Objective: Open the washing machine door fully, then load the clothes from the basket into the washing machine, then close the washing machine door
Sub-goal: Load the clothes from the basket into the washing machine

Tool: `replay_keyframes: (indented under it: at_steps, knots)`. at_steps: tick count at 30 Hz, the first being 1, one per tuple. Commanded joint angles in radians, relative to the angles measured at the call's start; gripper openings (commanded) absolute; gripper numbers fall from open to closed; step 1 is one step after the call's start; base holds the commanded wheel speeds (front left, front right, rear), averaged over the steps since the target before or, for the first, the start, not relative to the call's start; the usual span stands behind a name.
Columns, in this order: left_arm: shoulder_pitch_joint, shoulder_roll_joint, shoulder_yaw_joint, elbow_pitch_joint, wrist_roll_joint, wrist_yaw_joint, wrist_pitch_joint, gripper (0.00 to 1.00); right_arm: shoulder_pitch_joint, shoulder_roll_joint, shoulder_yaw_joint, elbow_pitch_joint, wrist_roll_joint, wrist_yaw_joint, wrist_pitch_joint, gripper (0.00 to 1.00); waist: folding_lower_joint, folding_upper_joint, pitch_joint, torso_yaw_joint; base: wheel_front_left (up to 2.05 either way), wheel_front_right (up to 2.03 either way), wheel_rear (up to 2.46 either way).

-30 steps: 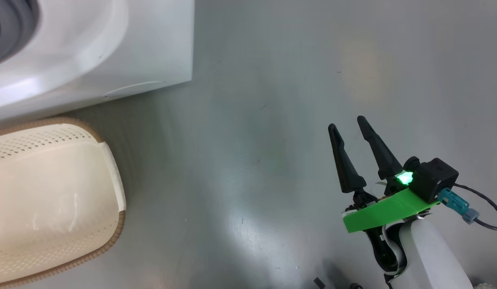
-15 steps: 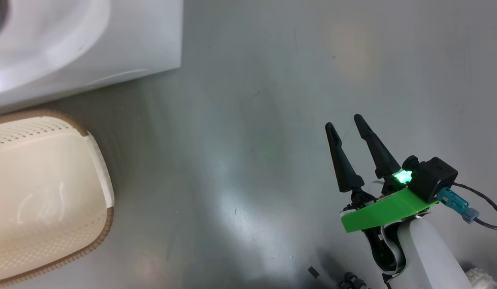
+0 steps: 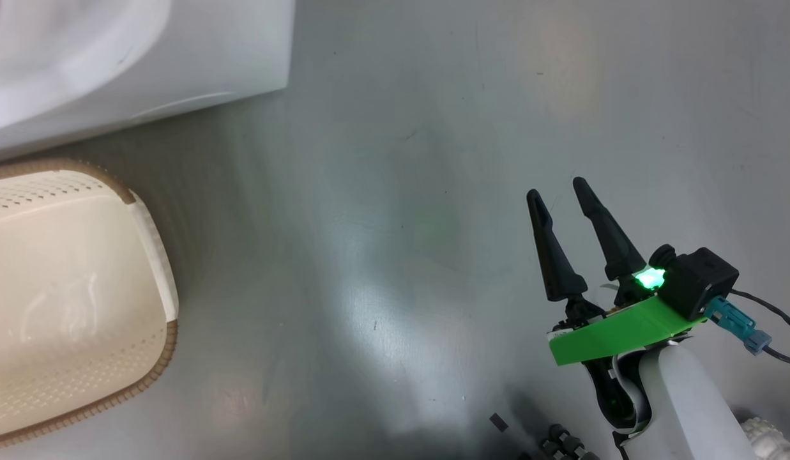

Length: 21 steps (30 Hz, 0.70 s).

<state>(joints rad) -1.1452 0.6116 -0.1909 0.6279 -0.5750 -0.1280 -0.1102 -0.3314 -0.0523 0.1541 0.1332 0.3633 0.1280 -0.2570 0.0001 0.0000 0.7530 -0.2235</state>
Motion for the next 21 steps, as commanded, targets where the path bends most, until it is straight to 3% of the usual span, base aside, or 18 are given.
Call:
replay_keyframes:
  at_steps: [1,9,21]
  knots:
    - [-0.042,0.06,0.006,-0.007,-0.011,-0.003,-0.001,0.0,0.022,0.002,0.023,-0.027,-0.001,0.003,-0.005,1.0,-0.0001,0.0,0.014,-0.003,0.0,0.0,0.0]
    - [-0.175,0.088,-0.037,-0.032,-0.081,-0.003,0.032,0.0,0.007,0.002,0.037,-0.031,0.02,0.003,-0.005,1.0,-0.0001,0.0,0.066,-0.017,0.0,0.0,0.0]
    - [-0.301,0.189,-0.108,-0.048,-0.133,-0.003,0.037,0.0,-0.017,0.002,0.069,-0.035,0.073,0.003,-0.005,1.0,-0.0001,0.0,0.125,-0.065,0.0,0.0,0.0]
